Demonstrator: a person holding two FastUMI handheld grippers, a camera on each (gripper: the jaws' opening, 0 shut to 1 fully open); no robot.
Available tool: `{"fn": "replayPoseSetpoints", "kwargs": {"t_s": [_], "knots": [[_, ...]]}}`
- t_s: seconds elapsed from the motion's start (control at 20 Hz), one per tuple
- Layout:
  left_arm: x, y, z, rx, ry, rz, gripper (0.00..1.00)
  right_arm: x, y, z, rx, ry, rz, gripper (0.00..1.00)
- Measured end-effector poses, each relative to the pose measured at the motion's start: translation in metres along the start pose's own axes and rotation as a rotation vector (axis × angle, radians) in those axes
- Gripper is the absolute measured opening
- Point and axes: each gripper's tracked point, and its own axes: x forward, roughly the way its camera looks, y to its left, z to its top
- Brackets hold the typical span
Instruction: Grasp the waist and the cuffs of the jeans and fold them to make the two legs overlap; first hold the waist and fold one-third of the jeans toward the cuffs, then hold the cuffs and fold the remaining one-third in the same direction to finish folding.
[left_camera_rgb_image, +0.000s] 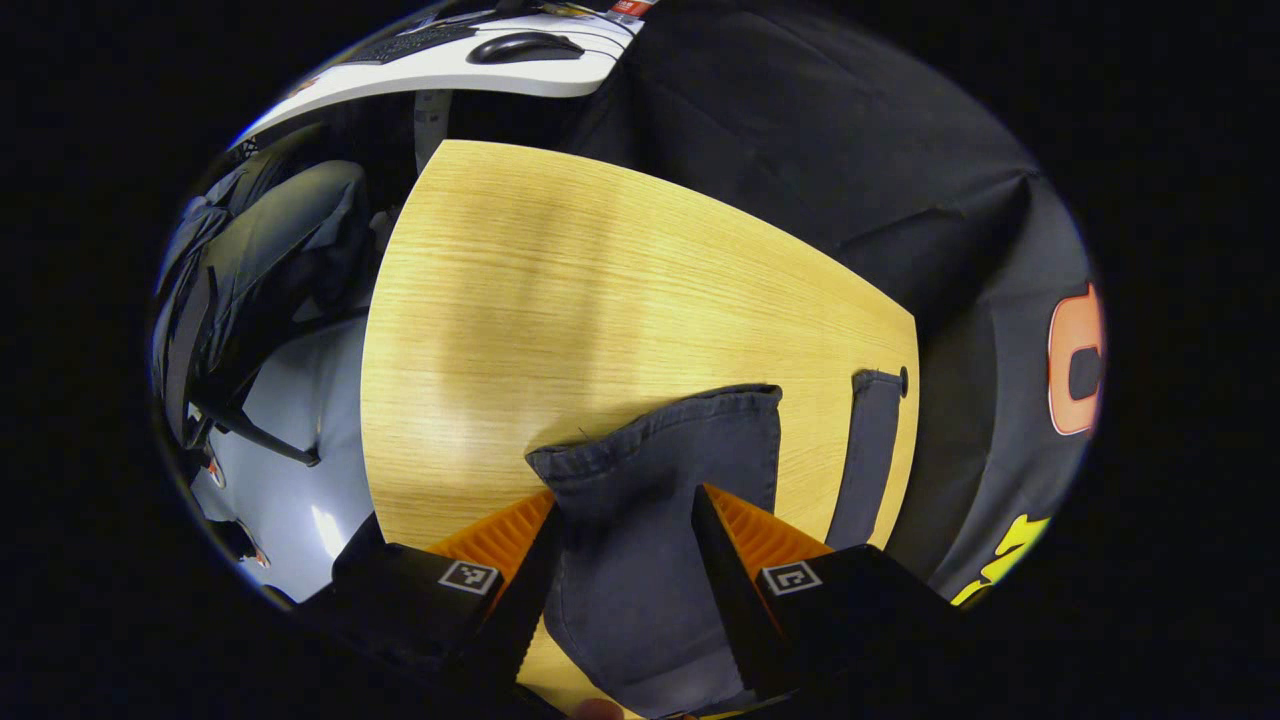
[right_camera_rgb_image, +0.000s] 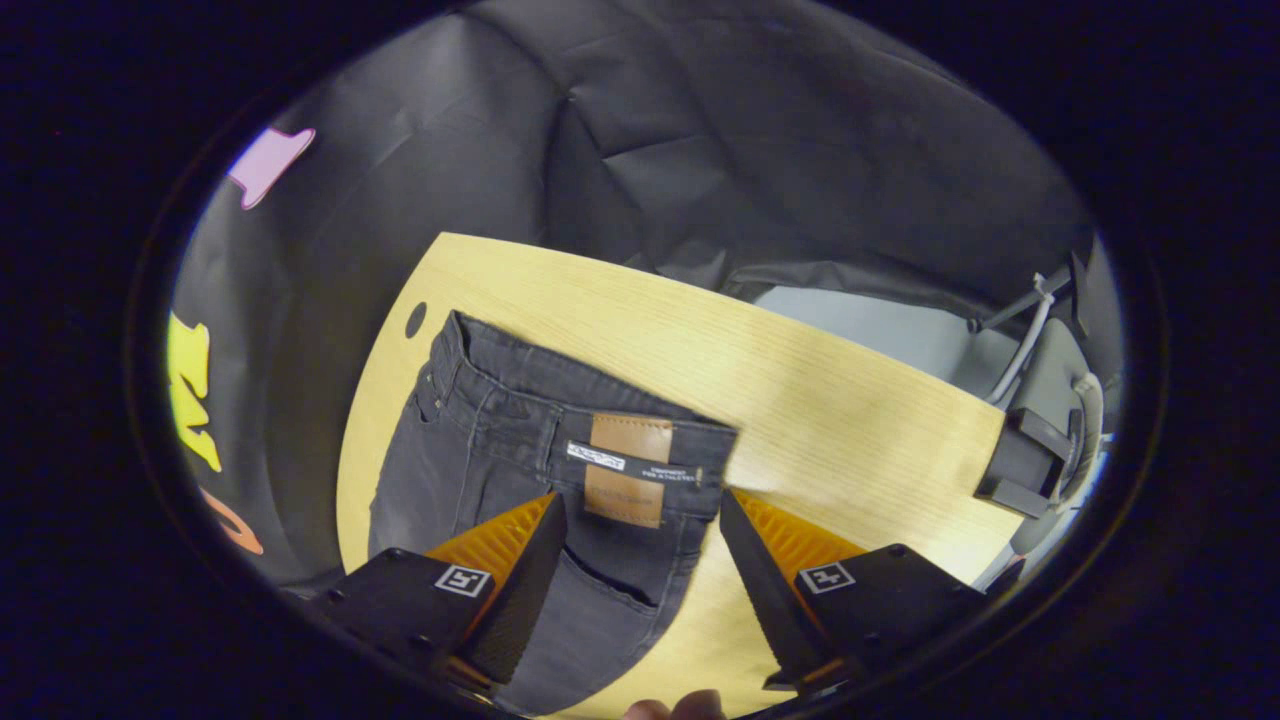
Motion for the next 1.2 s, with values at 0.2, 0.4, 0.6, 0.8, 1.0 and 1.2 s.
{"fn": "replayPoseSetpoints", "kwargs": {"t_s": [0.2,0.4,0.6,0.8,1.0,1.2], "knots": [[0.005,0.000,0.002,-0.003,0.006,0.041,0.60,0.007,-0.009,0.001,0.000,0.006,-0.169,0.87],[0.009,-0.001,-0.001,-0.026,0.032,0.014,0.36,0.005,-0.018,0.002,0.017,0.031,-0.226,0.40],[0.010,-0.002,-0.004,-0.052,0.075,-0.047,0.12,0.008,-0.016,0.003,0.102,0.052,-0.136,0.08],[-0.003,-0.004,-0.004,-0.078,0.104,-0.109,0.05,-0.002,-0.014,0.004,0.159,0.062,-0.042,0.01],[-0.033,-0.019,-0.004,-0.032,0.111,-0.169,0.04,-0.027,0.001,0.010,0.199,0.041,0.071,0.01],[-0.066,-0.060,-0.007,0.118,0.117,-0.233,0.04,-0.062,0.029,0.016,0.195,0.039,0.177,0.01]]}}
